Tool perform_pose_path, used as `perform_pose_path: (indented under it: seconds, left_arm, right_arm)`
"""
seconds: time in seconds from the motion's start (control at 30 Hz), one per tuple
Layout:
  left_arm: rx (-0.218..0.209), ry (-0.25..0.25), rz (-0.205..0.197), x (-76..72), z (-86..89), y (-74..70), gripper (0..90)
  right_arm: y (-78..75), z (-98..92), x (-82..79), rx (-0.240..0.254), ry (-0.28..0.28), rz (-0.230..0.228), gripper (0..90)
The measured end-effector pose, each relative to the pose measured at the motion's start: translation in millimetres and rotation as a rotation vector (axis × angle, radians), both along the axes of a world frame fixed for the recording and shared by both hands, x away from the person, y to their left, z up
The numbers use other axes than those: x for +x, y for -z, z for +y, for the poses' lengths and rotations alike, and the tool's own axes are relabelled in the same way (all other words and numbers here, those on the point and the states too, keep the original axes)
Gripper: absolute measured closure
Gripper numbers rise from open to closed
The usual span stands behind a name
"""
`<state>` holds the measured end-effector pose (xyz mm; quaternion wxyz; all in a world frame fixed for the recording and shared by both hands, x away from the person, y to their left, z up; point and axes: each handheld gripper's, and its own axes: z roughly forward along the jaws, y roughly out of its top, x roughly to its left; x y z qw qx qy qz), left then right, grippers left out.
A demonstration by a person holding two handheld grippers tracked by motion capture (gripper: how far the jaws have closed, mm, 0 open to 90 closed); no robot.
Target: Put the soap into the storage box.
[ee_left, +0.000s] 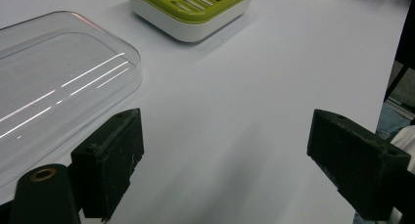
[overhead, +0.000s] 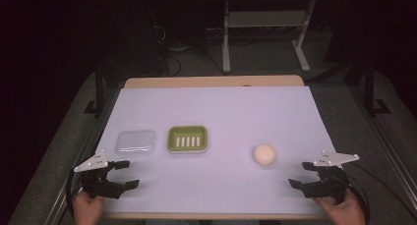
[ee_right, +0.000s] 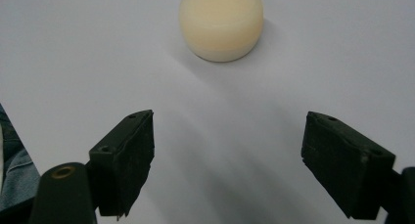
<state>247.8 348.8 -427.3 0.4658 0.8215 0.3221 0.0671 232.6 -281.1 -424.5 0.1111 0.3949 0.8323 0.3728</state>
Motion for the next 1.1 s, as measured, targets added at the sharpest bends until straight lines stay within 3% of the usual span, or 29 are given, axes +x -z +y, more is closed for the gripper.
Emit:
perform_pose_path:
  seconds: [0.37,0.7,1.1]
  left_arm:
    - [0.0,0.008,-0.006,-2.3,-1.2,-0.7,12.9]
    - [0.01,0.0,-0.004,-2.7,-0.2,-0.5,12.9]
    - [0.006,-0.002,-0.009,-3.3,-1.2,-0.8,12.9]
  right_arm:
    - [-6.8,13.1,13.7,-0.04,-0.031,0.024,17.9]
    - [-15.6,24.8,37.4,-0.085,-0.069,0.041,16.4]
    - [-30.4,41.9,57.3,-0.101,-0.112,0.04,16.5]
